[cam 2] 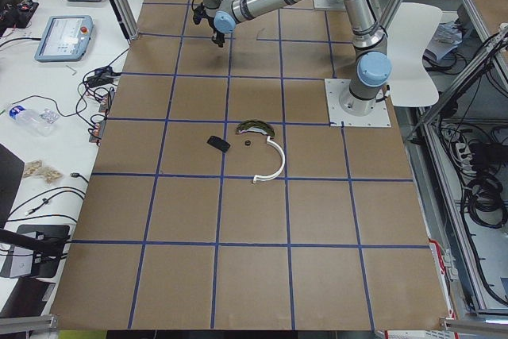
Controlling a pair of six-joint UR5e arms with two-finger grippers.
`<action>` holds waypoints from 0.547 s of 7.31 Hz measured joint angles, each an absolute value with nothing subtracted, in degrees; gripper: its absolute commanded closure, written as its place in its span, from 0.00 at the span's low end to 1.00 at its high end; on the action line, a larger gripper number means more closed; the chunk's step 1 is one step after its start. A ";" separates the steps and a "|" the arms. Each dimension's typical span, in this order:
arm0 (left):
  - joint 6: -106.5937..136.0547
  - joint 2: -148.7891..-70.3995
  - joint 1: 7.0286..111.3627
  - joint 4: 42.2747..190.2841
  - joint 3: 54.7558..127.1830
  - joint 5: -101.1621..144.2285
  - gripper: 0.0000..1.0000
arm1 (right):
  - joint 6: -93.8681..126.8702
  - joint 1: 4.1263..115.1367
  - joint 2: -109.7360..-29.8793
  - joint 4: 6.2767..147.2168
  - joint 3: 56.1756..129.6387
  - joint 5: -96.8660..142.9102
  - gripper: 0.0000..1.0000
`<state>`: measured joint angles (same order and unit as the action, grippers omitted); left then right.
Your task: Place bearing gear from tray to pile
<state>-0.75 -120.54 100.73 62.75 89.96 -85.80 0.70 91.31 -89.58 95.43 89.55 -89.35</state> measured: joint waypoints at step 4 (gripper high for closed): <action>-13.82 -116.75 82.31 68.80 89.68 -90.23 1.00 | 0.70 91.31 -89.59 95.43 89.56 -89.38 0.00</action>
